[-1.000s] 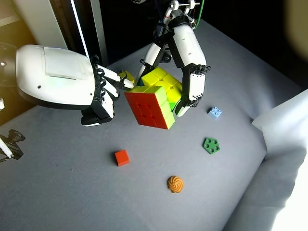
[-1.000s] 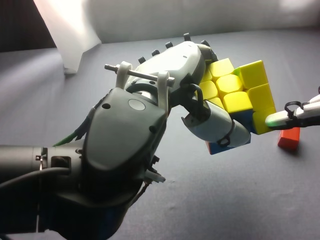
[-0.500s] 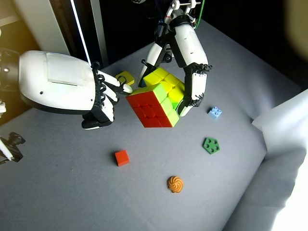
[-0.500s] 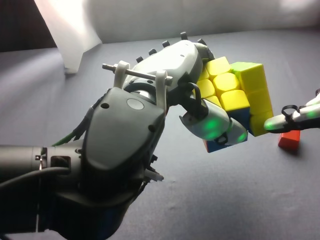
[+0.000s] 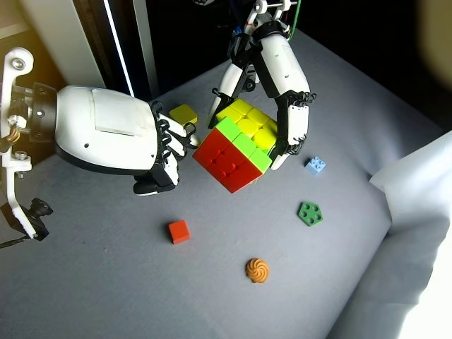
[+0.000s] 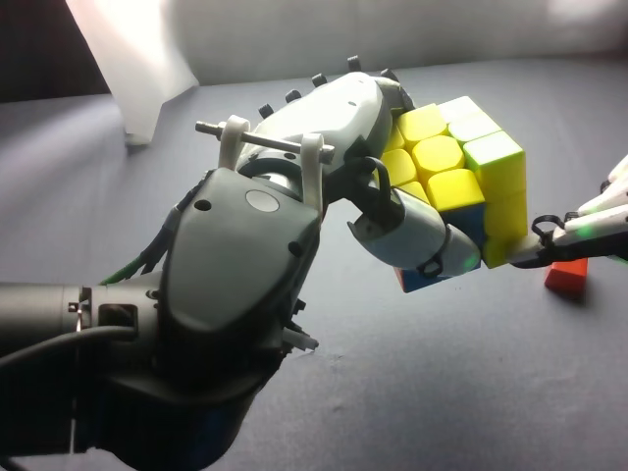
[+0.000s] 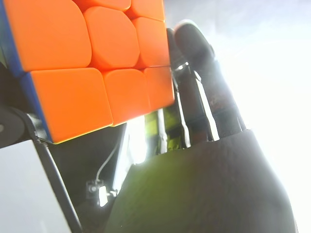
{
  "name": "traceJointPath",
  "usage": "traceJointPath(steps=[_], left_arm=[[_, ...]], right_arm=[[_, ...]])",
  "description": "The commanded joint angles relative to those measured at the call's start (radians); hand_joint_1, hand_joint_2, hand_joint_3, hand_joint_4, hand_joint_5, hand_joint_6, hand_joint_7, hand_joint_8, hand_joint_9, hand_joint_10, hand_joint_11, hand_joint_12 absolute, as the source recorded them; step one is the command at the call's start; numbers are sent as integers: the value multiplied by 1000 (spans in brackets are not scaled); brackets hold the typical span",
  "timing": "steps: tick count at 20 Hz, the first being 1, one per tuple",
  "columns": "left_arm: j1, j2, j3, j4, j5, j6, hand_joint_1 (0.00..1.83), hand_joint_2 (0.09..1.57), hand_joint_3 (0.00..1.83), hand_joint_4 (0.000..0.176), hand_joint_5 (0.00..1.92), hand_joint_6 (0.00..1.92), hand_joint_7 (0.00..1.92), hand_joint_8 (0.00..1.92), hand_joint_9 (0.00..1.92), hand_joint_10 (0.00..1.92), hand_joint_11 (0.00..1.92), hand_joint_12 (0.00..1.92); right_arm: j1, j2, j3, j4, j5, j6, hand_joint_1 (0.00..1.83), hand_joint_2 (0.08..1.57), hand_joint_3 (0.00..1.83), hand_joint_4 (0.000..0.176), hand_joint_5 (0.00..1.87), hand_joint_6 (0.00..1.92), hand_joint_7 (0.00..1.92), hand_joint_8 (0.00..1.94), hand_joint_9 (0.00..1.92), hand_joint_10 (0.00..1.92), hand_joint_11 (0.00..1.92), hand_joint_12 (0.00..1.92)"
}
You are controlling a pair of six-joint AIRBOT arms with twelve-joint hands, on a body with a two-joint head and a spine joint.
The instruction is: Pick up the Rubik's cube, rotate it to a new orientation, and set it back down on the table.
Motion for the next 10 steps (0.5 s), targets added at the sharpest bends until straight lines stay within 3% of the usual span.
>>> traceJointPath(steps=[1, 2, 3, 5, 8, 9, 10], left_arm=[[-19, -1, -2, 104, -7, -26, 1172, 1212, 3, 0, 754, 1278, 838, 1331, 677, 1371, 423, 1550], [-19, -1, -2, 104, -7, -26, 1168, 1220, 2, 0, 740, 1305, 827, 1341, 682, 1402, 514, 1639], [-19, -1, -2, 104, -7, -26, 1183, 1210, 0, 0, 794, 1182, 822, 1400, 677, 1442, 508, 1670], [-18, -1, -2, 104, -7, -26, 1208, 1173, 0, 0, 868, 1051, 886, 1312, 724, 1357, 479, 1553], [-18, -2, -2, 104, -7, -26, 1214, 1201, 2, 0, 782, 1179, 848, 1345, 707, 1442, 458, 1555], [-18, -2, -2, 104, -7, -26, 1197, 1191, 0, 0, 802, 1164, 875, 1308, 699, 1346, 421, 1527], [-18, -2, -1, 104, -7, -26, 1215, 1171, 0, 0, 889, 992, 877, 1342, 730, 1365, 525, 1639]], right_arm=[[7, -5, 1, 53, -23, -10, 1265, 1338, 0, 0, 265, 3, 594, 1691, 826, 1921, 805, 1921], [6, -9, 1, 53, -31, -14, 1268, 1333, 0, 0, 283, 7, 603, 1679, 830, 1921, 808, 1921], [5, -11, 1, 53, -39, -17, 1268, 1332, 0, 0, 277, 3, 603, 1676, 829, 1921, 807, 1921], [1, -15, 2, 53, -48, -18, 1266, 1334, 0, 0, 261, 2, 598, 1682, 824, 1921, 813, 1921], [-12, -22, 4, 53, -68, -33, 1267, 1331, 0, 0, 274, 5, 602, 1678, 824, 1921, 822, 1921], [-16, -25, 4, 53, -76, -36, 1258, 1346, 5, 0, 259, 6, 575, 1716, 798, 1921, 802, 1921], [-21, -28, 5, 53, -83, -36, 1224, 1335, 0, 0, 257, 2, 687, 1871, 846, 1921, 847, 1921]])
